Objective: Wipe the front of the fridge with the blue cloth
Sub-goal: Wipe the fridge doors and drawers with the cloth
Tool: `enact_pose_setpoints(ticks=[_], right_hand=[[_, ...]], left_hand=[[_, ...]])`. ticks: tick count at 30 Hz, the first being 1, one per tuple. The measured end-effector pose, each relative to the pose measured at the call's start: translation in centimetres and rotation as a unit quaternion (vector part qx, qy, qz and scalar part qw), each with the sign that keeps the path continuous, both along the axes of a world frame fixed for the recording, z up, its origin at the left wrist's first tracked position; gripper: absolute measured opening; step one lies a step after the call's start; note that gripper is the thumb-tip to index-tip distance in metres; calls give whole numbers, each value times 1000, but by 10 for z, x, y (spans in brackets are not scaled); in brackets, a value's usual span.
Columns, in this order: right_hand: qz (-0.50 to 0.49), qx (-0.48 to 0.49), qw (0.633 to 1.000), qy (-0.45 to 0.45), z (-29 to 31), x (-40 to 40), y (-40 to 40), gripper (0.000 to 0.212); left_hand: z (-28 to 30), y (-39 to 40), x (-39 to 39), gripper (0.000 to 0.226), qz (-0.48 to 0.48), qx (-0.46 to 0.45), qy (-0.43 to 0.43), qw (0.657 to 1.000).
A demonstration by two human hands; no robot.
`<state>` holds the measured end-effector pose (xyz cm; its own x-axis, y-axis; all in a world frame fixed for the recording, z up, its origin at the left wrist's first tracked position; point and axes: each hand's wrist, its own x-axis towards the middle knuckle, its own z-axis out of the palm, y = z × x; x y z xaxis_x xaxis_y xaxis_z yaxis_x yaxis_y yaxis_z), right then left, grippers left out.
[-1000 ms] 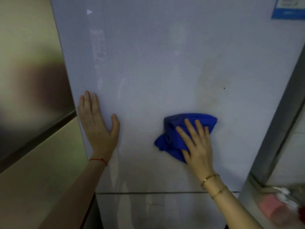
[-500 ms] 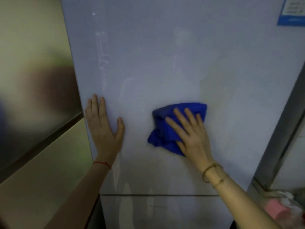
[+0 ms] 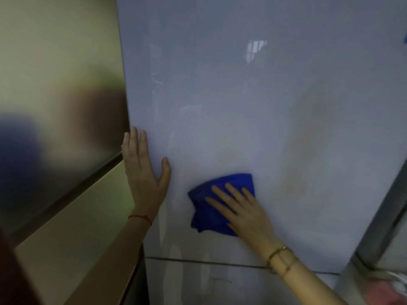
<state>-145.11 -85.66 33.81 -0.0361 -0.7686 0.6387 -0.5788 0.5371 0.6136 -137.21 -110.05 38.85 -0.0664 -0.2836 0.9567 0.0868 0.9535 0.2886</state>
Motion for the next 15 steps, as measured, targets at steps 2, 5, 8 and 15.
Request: enact_pose_setpoints(ticks=[2,5,8,15], right_hand=[[28,-102,994,-6,41,-3,2,85],[56,-325,942,-57,119,4,-24,53],[51,-257,964,-38,101,9,-46,59],[10,2,1000,17,9,-3,4,84]], left_hand=[[0,-1,0,64,-7,-1,0,1000],[0,-2,-1,64,-8,4,-1,1000],[-1,-3,0,64,-15,0,-4,1000],[-1,-5,0,62,-21,-9,-1,1000]])
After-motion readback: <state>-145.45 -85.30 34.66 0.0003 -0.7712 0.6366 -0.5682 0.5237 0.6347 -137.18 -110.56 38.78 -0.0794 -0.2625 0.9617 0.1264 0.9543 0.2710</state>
